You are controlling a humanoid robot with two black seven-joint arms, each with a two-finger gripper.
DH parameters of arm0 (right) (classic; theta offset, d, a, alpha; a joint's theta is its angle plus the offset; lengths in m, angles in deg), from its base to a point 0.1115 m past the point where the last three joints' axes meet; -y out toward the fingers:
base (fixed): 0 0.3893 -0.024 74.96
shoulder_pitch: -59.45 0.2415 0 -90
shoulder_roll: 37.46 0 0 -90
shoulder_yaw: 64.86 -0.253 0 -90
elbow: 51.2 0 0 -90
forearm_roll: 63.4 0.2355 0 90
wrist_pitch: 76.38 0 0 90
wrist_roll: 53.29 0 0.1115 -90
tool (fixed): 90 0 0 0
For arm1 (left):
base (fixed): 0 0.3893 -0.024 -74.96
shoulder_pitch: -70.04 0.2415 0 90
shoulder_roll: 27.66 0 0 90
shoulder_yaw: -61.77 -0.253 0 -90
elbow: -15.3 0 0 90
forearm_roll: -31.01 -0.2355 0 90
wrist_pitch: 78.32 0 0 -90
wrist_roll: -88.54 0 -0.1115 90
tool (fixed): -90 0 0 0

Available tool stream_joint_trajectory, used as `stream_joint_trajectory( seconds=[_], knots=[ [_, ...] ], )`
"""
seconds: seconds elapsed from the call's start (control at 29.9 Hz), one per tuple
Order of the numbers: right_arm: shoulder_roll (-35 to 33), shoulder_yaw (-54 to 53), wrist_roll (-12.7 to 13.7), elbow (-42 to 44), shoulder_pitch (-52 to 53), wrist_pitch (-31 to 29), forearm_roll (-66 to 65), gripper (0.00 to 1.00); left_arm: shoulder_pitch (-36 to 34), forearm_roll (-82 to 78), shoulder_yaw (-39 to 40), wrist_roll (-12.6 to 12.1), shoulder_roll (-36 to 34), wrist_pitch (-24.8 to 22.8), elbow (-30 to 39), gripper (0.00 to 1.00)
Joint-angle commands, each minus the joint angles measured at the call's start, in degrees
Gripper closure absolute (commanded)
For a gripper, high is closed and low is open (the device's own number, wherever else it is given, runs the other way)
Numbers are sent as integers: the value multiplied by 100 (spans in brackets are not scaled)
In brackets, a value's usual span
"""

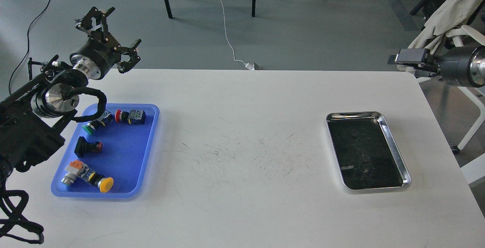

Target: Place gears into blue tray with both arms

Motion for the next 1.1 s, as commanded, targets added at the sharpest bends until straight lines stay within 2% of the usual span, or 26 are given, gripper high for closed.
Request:
stream_joint_trajectory(
  seconds=[0.0,0.03,0.2,0.64,0.84,1.07],
  knots=[
    [26,-34,-276,-212,17,1,-1314,2,1,0,-1,-2,-9,-14,1,1],
    [53,-26,-364,-308,26,1,-1490,2,1,8,-1,6,-9,-14,1,1],
    [105,-34,-400,-626,17,1,-2282,2,1,8,-1,7,-36,-32,1,1],
    [167,149,-400,-749,-158,1,-2097,3,1,26,8,7,-97,-155,1,1],
    [641,291,-409,-731,-124,1,-2580,2,1,17,78,7,-106,-163,1,1],
    [879,405,-593,-731,-132,1,-3502,2,1,26,105,7,-150,-207,1,1]
  ],
)
